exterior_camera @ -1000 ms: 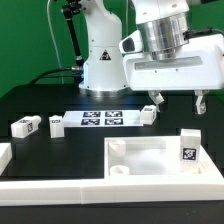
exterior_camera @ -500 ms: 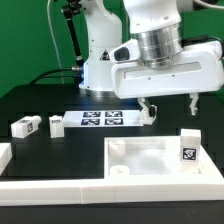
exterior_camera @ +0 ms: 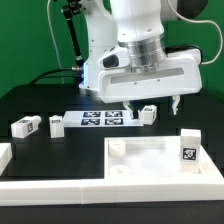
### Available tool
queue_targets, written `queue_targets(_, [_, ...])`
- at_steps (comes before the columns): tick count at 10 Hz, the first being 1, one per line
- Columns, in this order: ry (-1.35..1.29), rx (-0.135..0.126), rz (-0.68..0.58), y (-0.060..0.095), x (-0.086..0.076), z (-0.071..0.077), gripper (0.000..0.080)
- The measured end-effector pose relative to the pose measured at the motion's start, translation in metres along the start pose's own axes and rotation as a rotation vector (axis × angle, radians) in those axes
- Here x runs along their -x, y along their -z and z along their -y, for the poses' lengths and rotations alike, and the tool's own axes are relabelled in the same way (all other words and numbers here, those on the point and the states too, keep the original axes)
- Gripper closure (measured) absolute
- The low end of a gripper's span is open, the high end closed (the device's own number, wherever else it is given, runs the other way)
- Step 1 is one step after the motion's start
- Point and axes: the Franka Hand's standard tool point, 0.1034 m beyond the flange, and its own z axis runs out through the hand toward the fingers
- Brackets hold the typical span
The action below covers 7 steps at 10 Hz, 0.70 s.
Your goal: Assemble square table
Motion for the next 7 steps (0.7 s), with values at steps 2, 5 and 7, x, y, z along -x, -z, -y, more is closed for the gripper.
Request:
queue_targets(2, [-0.095, 0.022, 0.247, -0.007, 0.033, -0.018, 0.015])
queue_targets(5, [-0.152, 0.044, 0.47, -0.011, 0.061, -0.019, 0.015])
queue_targets(7, [-0.176, 0.037, 0.617, -0.012, 0.064, -0.022, 0.015])
